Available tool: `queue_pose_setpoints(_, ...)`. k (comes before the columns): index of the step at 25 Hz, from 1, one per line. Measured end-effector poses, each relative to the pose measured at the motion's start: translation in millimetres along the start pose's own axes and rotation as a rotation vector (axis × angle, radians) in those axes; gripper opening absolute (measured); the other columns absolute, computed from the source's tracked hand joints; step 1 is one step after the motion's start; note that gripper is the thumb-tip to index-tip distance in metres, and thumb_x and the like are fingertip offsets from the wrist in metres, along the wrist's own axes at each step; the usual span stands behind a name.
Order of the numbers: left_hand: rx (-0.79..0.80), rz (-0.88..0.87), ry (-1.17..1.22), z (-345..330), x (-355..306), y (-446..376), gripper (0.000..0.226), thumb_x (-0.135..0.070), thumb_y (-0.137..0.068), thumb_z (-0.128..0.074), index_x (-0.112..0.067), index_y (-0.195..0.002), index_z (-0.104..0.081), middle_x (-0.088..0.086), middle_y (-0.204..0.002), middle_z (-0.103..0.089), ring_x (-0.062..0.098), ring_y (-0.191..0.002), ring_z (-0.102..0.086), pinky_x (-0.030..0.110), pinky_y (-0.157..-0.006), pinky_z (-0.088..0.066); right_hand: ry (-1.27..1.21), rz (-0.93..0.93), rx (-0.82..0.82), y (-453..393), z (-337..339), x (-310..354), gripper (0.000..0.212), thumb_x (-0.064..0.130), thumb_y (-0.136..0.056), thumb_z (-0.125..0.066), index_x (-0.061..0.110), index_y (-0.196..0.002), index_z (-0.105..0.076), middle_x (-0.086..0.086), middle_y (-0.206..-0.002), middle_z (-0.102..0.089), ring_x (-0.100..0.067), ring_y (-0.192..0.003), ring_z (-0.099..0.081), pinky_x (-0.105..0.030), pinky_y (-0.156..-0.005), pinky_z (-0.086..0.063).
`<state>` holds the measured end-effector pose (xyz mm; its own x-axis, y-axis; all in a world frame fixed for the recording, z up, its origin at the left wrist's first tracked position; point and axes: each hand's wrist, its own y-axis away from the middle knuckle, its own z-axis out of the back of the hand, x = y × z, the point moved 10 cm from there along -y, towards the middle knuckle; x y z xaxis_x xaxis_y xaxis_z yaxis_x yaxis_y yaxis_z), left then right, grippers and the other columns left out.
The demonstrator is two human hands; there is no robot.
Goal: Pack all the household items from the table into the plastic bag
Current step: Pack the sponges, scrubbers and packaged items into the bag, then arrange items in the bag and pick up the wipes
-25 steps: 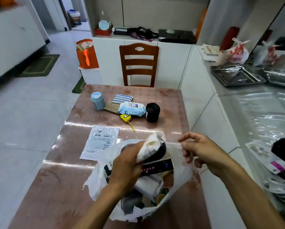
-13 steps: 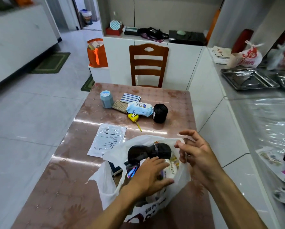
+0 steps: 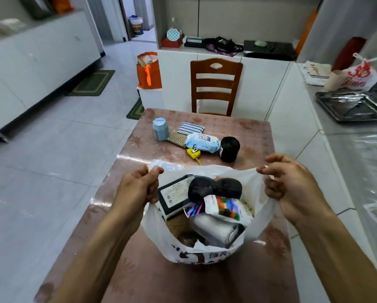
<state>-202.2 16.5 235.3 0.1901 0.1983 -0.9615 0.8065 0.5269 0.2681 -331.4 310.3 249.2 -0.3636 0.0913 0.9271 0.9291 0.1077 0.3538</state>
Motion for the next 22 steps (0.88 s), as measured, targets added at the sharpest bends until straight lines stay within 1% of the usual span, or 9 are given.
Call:
queue_pose_setpoints(2, -0.025, -0.051, -0.033, -10, -13, -12, 0.016, -0.014, -0.1, -0.05, -0.007, -0.094, -0.063, -0.001, -0.054, -0.047, 0.01, -0.044, -0.041, 0.022, -0.044, -0.037, 0.083, 0.071, -0.051, 2, 11, 2, 0.025, -0.005, -0.078, -0.054, 0.019, -0.081, -0.058, -0.009, -0.072, -0.058, -0.011, -0.045, -0.034, -0.019, -0.036, -0.028)
queue_pose_setpoints(4, -0.029, 0.027, -0.025, -16, 1, -17, 0.015, -0.012, -0.1, -0.048, -0.007, -0.099, -0.063, -0.002, -0.055, -0.05, 0.009, -0.043, -0.041, 0.022, -0.045, -0.034, 0.162, 0.051, -0.115, 5, 21, -13, 0.022, -0.004, -0.081, -0.056, 0.016, -0.088, -0.059, -0.013, -0.075, -0.057, -0.012, -0.045, -0.033, -0.02, -0.037, -0.027)
queue_pose_setpoints(7, -0.004, 0.02, 0.065, -5, -3, -21, 0.016, -0.011, -0.1, -0.047, -0.004, -0.099, -0.061, -0.003, -0.053, -0.045, 0.007, -0.041, -0.033, 0.021, -0.044, -0.026, 0.111, 0.038, -0.153, 5, 31, -10, 0.027, -0.008, -0.081, -0.048, 0.015, -0.093, -0.056, -0.015, -0.073, -0.06, -0.01, -0.039, -0.028, -0.02, -0.035, -0.022)
queue_pose_setpoints(9, 0.004, -0.026, 0.026, 7, -13, -28, 0.018, -0.013, -0.1, -0.048, -0.005, -0.1, -0.064, -0.002, -0.053, -0.048, 0.009, -0.042, -0.038, 0.02, -0.043, -0.031, 0.058, 0.113, -0.218, 3, 43, 8, 0.028, -0.008, -0.078, -0.049, 0.017, -0.089, -0.056, -0.014, -0.072, -0.055, -0.012, -0.041, -0.029, -0.02, -0.037, -0.023)
queue_pose_setpoints(13, 0.063, 0.133, -0.01, -3, 26, -26, 0.021, -0.012, -0.099, -0.05, 0.003, -0.105, -0.063, -0.002, -0.05, -0.047, 0.008, -0.04, -0.038, 0.018, -0.04, -0.033, 0.376, 0.122, -0.207, -4, 32, -3, 0.022, -0.003, -0.084, -0.054, 0.018, -0.083, -0.06, -0.015, -0.076, -0.061, -0.017, -0.048, -0.039, -0.024, -0.044, -0.032)
queue_pose_setpoints(16, 0.102, 0.143, 0.11, -17, 23, -25, 0.019, -0.012, -0.1, -0.048, 0.0, -0.098, -0.062, -0.003, -0.05, -0.041, 0.006, -0.038, -0.031, 0.016, -0.039, -0.026, 0.205, 0.085, -0.164, -2, 25, 0, 0.026, -0.01, -0.083, -0.05, 0.016, -0.087, -0.056, -0.013, -0.067, -0.056, -0.013, -0.04, -0.029, -0.021, -0.039, -0.023)
queue_pose_setpoints(18, 0.111, 0.029, 0.185, -21, -3, -38, 0.019, -0.011, -0.1, -0.046, -0.005, -0.093, -0.063, -0.001, -0.053, -0.044, 0.006, -0.04, -0.032, 0.017, -0.041, -0.025, 0.084, 0.164, -0.208, 1, 32, 17, 0.032, -0.011, -0.083, -0.05, 0.021, -0.086, -0.054, -0.011, -0.066, -0.058, -0.012, -0.039, -0.03, -0.02, -0.038, -0.024)
queue_pose_setpoints(20, 0.108, -0.047, 0.134, -30, -17, -49, 0.018, -0.012, -0.101, -0.046, -0.009, -0.099, -0.064, 0.0, -0.057, -0.05, 0.008, -0.041, -0.037, 0.017, -0.04, -0.029, 0.066, 0.229, -0.268, 1, 38, 20, 0.036, -0.011, -0.082, -0.049, 0.025, -0.082, -0.053, -0.011, -0.071, -0.062, -0.012, -0.042, -0.035, -0.018, -0.036, -0.028)
queue_pose_setpoints(22, 0.125, 0.003, 0.0, -42, -9, -54, 0.019, -0.015, -0.101, -0.047, -0.009, -0.099, -0.065, 0.001, -0.058, -0.052, 0.008, -0.039, -0.035, 0.017, -0.037, -0.027, 0.138, 0.184, -0.272, -5, 33, 8, 0.039, -0.013, -0.08, -0.045, 0.025, -0.085, -0.053, -0.01, -0.08, -0.066, -0.013, -0.045, -0.037, -0.019, -0.036, -0.029)
